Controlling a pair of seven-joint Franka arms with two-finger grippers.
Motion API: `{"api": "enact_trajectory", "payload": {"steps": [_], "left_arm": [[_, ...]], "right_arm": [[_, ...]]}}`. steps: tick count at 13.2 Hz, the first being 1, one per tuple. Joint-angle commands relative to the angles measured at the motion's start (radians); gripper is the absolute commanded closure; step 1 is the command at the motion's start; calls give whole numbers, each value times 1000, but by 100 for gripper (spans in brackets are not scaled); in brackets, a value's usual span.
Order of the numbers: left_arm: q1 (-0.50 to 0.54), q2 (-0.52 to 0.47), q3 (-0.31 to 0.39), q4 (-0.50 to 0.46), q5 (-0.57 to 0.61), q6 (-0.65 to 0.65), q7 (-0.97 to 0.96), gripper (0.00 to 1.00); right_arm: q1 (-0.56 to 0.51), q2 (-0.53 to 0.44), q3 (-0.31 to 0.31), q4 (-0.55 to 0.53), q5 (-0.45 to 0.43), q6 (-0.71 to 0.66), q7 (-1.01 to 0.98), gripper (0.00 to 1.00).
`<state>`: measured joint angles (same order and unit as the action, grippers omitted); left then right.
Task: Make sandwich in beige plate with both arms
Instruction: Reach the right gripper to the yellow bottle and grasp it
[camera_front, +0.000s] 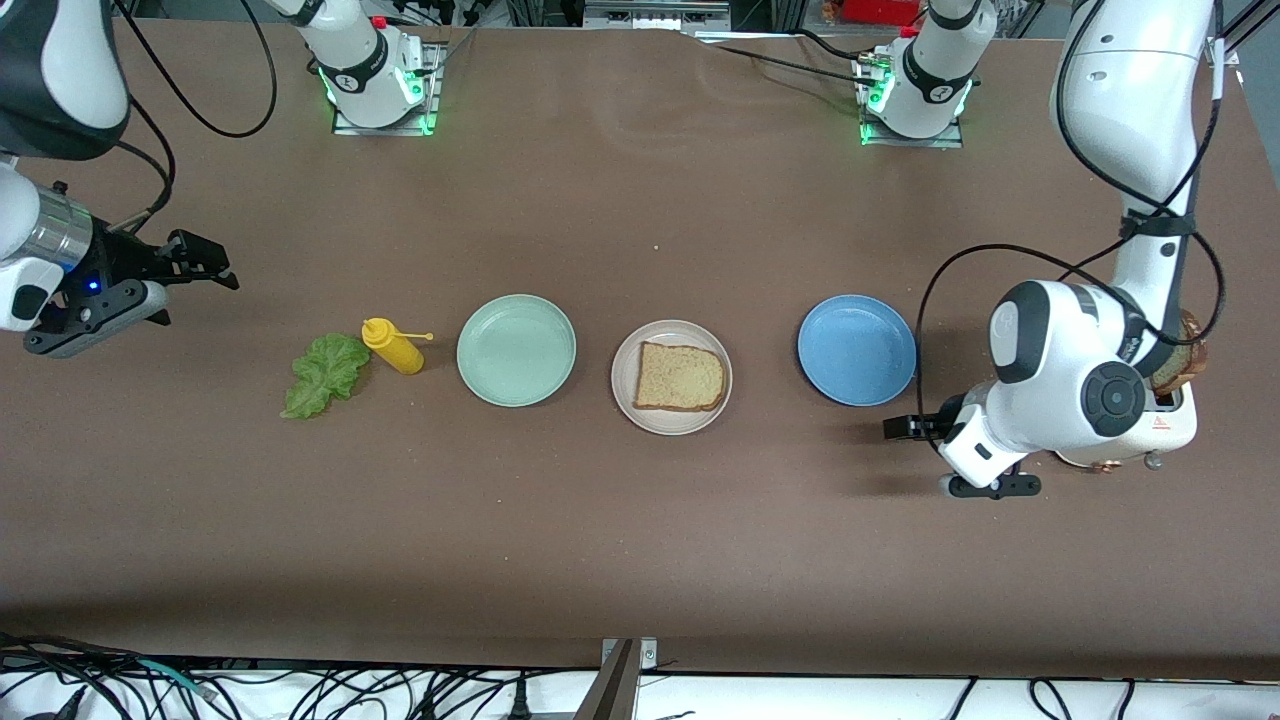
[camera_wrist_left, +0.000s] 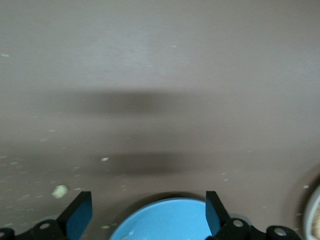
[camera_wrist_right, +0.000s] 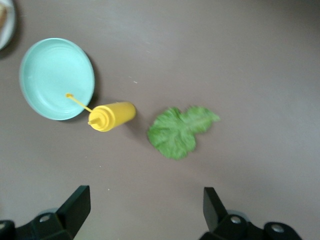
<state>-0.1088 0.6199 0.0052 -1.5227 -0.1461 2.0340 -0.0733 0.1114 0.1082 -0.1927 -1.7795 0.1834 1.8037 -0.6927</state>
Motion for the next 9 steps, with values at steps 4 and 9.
{"api": "enact_trajectory", "payload": {"steps": [4,9], "left_arm": [[-11,-55,7,-13,60,-46,-26,0],[-6,-58,12,-11,60,-93,-37,0]], "right_arm": [[-7,33,-103,-170,270,152,-607,0],[-77,174,-146,-178,528,97,-1106,0]]}}
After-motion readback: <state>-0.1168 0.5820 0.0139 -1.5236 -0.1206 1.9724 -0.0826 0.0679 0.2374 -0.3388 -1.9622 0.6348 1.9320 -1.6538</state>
